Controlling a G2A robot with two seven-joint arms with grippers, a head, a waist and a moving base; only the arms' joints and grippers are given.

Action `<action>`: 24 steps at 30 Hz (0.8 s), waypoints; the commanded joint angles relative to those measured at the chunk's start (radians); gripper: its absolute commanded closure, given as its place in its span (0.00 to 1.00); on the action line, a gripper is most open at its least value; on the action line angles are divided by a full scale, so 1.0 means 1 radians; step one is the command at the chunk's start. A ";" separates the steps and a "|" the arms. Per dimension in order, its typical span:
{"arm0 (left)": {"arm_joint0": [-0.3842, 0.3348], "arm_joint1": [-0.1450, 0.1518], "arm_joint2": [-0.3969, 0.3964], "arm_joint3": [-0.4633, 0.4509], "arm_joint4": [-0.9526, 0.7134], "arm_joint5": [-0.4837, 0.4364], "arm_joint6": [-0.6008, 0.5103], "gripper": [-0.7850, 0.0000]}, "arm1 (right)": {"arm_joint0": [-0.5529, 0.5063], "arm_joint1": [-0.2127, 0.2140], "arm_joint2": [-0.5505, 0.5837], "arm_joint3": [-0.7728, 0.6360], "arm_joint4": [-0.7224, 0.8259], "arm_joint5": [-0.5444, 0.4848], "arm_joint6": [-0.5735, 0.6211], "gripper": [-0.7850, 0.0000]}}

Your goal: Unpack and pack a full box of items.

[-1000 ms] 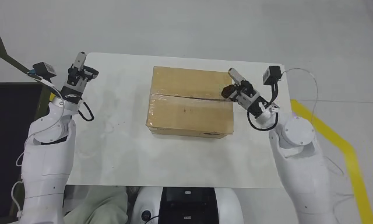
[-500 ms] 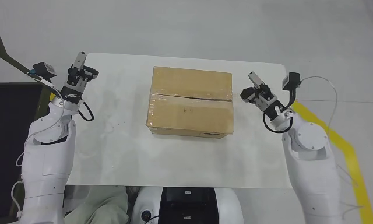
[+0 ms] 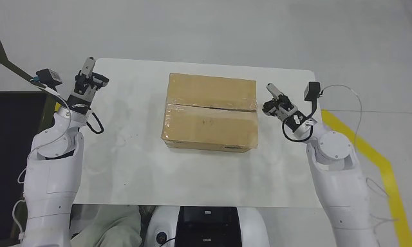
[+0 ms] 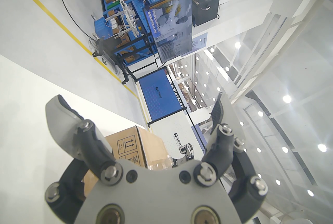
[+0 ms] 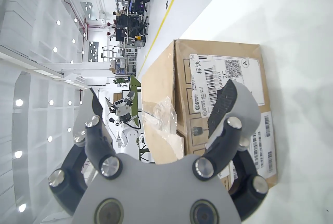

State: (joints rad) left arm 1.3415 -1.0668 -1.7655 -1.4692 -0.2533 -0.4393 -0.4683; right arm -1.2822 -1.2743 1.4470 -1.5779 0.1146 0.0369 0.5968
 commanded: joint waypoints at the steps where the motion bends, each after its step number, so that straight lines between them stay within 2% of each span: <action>1: 0.000 0.000 0.000 0.000 0.000 0.000 0.000 0.00 | -0.007 0.002 0.003 -0.003 0.001 -0.002 0.000 0.51; 5: 0.000 0.000 0.000 0.000 0.000 0.000 0.000 0.00 | -0.017 0.005 0.005 -0.010 -0.003 0.002 0.008 0.54; 10: 0.000 0.000 0.000 0.000 0.000 0.000 0.000 0.00 | -0.025 0.010 0.004 -0.018 -0.003 -0.003 0.029 0.74; 12: 0.000 0.000 0.000 0.000 0.000 0.000 0.000 0.00 | -0.027 0.011 -0.001 -0.022 -0.007 0.001 0.034 0.75; 13: 0.000 0.000 0.000 0.000 0.000 0.000 0.000 0.00 | -0.027 0.012 -0.002 -0.023 -0.010 0.005 0.035 0.78; 17: 0.000 0.000 0.000 0.000 0.000 0.000 0.000 0.00 | -0.032 0.015 -0.006 -0.031 -0.017 0.016 0.035 0.75; 24: 0.000 0.000 0.000 0.000 0.000 0.000 0.000 0.00 | -0.050 0.020 -0.016 -0.065 -0.026 0.028 0.047 0.76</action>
State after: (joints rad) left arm 1.3415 -1.0668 -1.7655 -1.4692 -0.2533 -0.4393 -0.4683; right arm -1.3310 -1.2550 1.4310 -1.6411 0.0887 0.0646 0.6425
